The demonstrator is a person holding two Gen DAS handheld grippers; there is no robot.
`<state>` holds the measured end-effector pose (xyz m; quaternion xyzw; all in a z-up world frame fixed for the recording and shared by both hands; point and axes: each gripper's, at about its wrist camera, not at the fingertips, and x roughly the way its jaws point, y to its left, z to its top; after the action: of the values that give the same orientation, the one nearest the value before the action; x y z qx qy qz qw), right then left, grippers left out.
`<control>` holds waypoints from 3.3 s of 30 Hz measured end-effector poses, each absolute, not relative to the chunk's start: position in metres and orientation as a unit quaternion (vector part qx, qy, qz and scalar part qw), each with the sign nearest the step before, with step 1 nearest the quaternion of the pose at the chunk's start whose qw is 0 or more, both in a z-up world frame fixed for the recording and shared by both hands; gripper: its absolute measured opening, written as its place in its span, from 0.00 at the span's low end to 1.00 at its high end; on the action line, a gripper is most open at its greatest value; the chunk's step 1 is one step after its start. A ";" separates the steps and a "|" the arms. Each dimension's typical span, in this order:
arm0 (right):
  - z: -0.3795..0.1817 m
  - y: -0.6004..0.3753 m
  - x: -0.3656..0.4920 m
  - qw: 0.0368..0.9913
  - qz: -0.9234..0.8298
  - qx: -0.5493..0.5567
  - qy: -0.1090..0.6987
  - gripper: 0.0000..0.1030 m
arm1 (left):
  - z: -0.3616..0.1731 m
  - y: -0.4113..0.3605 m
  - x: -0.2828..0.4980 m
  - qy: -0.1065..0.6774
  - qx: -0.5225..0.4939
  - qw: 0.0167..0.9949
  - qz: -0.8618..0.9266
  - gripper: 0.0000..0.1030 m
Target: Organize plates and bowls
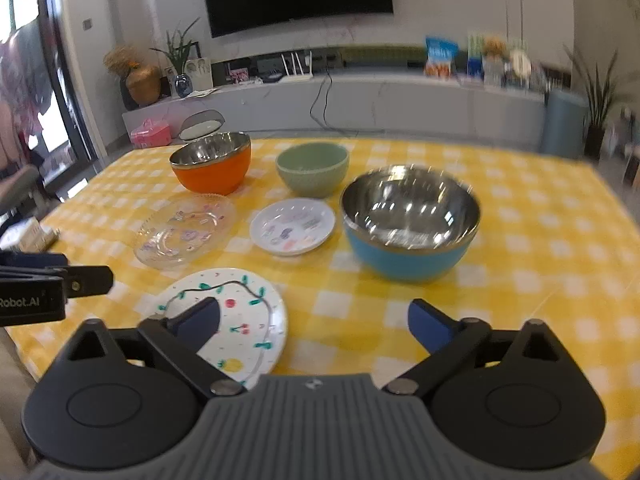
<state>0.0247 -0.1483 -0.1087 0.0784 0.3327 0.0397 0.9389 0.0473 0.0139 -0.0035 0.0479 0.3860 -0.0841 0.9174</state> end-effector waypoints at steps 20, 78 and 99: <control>-0.142 -0.139 0.058 0.912 0.031 0.146 0.382 0.46 | -0.054 0.044 0.089 0.443 -0.055 0.888 -0.109 0.45; -0.156 -0.089 0.066 0.881 0.142 0.206 0.400 0.10 | -0.055 0.116 0.081 0.466 -0.127 0.876 0.006 0.14; -0.169 -0.065 0.065 0.881 0.168 0.155 0.413 0.09 | -0.066 0.130 0.080 0.481 -0.119 0.868 0.031 0.15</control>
<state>0.0654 -0.0653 -0.1685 0.1553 0.4133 0.1678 0.8814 0.0804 0.1302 -0.0661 -0.1194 0.4809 0.0307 0.8680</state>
